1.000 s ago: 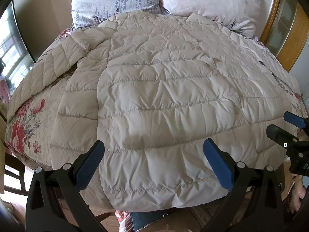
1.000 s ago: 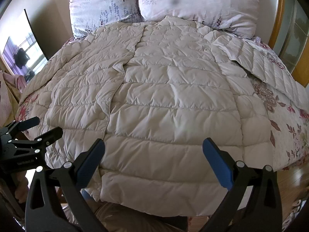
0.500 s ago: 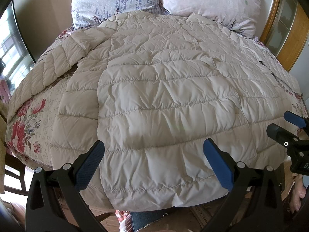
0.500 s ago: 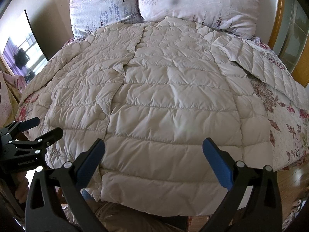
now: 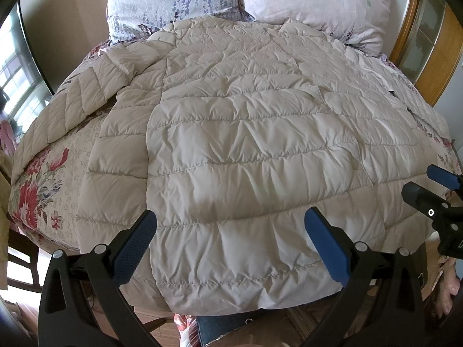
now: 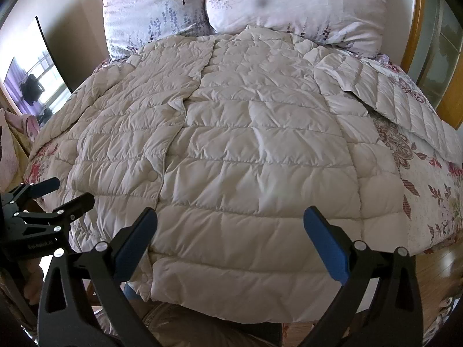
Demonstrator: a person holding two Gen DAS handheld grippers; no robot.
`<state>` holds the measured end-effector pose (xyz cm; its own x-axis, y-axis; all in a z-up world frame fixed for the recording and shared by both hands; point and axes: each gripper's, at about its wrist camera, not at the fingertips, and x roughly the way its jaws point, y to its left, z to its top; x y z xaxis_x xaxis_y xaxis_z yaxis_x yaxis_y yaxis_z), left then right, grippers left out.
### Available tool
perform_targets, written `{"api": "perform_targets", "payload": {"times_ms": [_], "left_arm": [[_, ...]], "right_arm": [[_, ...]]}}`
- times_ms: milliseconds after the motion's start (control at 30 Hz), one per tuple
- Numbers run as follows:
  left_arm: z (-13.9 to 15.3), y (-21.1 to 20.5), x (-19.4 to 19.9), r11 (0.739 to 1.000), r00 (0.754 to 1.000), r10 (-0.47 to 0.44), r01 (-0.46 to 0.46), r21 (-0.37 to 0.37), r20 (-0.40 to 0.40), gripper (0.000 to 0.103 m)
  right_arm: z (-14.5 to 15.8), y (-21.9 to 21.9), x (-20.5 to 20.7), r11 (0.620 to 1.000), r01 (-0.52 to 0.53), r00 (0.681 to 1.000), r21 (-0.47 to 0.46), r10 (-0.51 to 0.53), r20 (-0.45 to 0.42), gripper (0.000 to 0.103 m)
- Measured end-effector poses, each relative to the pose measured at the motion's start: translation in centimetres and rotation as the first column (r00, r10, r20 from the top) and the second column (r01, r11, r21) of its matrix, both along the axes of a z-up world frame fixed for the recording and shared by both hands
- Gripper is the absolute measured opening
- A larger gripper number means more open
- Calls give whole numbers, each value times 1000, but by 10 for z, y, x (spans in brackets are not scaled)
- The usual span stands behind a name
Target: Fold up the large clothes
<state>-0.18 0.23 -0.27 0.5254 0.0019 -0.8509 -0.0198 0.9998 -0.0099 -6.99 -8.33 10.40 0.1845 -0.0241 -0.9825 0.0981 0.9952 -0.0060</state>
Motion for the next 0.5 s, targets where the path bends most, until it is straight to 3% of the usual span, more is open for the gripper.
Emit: {"api": "perform_targets", "payload": {"times_ms": [500], "left_arm": [[0, 0, 0, 1000, 1000, 0, 0, 1, 0, 102]], "right_arm": [[2, -3, 3, 1000, 7, 1000, 7, -7, 2, 101]]}}
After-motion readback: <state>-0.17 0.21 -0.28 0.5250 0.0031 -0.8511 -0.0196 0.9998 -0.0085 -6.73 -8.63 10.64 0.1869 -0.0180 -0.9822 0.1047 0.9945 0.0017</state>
